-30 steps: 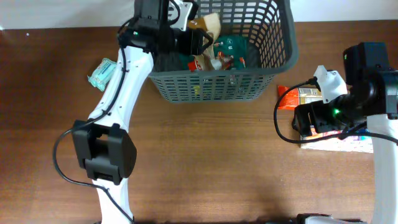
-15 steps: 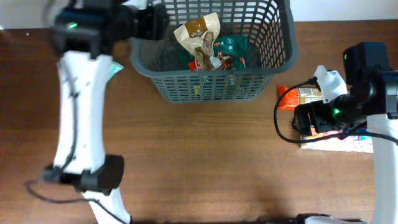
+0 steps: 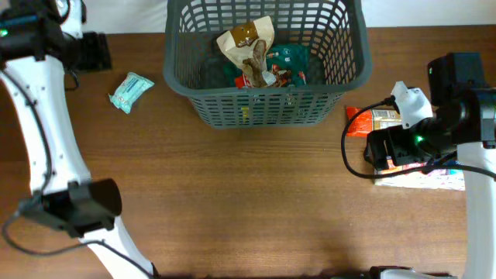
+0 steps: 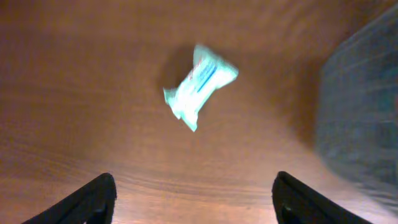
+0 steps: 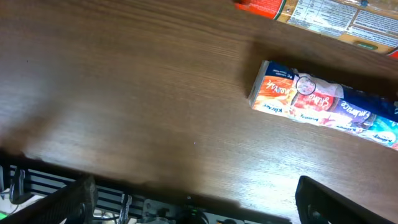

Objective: Pack container
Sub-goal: 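Reach the left gripper to the light-blue wipes pack and grasp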

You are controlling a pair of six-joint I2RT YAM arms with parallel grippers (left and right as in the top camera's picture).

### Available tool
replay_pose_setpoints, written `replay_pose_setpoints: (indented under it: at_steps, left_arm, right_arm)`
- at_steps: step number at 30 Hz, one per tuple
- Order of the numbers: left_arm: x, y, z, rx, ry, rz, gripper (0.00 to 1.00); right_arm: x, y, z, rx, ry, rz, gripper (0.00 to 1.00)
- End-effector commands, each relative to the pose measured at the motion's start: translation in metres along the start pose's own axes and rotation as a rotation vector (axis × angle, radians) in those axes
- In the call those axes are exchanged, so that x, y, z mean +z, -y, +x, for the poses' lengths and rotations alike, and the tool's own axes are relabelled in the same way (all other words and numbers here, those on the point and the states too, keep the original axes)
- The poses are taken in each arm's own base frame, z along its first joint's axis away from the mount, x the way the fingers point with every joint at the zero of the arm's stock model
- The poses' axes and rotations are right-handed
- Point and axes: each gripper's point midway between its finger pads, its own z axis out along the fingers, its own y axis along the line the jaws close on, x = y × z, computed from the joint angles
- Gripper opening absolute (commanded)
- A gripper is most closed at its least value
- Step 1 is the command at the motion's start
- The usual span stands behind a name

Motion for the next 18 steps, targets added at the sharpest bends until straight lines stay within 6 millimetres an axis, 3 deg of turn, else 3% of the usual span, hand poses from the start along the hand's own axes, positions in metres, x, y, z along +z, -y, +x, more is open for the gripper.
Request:
replay_pose_setpoints:
  at_steps: [1, 5, 11, 18]
  left_arm:
    - [0.062, 0.002, 0.019, 0.161, -0.123, 0.053, 0.80]
    - [0.105, 0.006, 0.023, 0.230, -0.165, 0.079, 0.86]
    - [0.167, 0.004, 0.028, 0.307, -0.194, 0.097, 0.87]
    - [0.213, 0.003, 0.020, 0.507, -0.145, 0.101, 0.84]
  right_arm:
    - [-0.004, -0.003, -0.002, 0.008, 0.015, -0.014, 0.99]
    - [-0.004, -0.003, -0.002, 0.008, 0.015, -0.014, 0.99]
    - [-0.004, -0.003, -0.002, 0.028, 0.015, -0.014, 0.99]
    - [-0.004, -0.003, -0.002, 0.141, 0.015, -0.019, 0.99]
